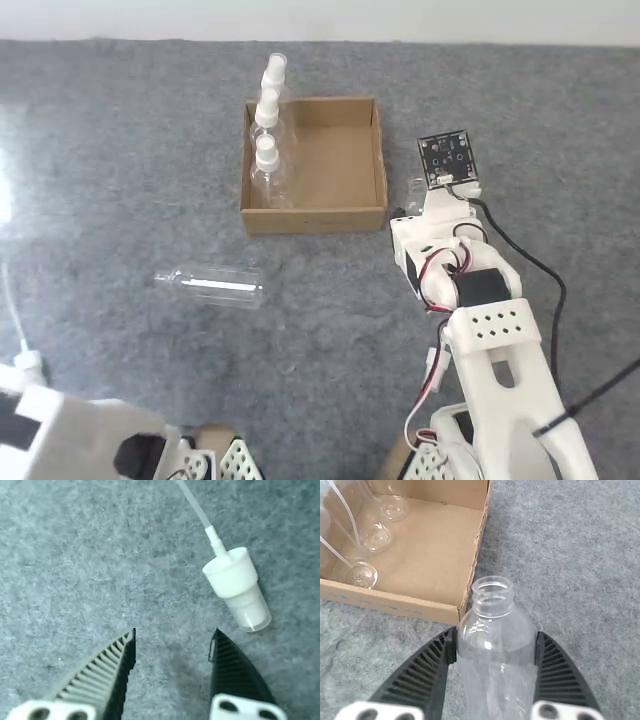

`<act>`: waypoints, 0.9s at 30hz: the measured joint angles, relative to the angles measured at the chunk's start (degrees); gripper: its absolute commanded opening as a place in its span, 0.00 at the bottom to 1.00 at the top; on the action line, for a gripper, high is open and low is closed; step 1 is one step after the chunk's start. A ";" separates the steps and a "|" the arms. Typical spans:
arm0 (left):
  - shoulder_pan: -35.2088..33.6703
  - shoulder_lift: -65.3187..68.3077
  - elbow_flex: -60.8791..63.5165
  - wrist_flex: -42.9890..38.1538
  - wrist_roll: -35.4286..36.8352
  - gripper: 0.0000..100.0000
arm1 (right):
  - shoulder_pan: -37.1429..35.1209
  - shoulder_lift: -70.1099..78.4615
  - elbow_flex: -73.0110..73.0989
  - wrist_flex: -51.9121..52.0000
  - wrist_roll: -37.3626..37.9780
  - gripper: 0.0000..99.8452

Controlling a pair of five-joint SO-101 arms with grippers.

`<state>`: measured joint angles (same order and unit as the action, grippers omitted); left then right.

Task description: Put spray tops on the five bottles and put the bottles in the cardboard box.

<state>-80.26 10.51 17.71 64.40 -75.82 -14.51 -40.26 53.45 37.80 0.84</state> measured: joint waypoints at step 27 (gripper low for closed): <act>13.71 4.04 2.55 0.70 11.69 0.22 | 0.00 0.00 0.00 0.00 0.00 0.17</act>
<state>-66.55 14.55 20.26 65.10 -64.13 -14.51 -40.26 53.45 37.80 0.84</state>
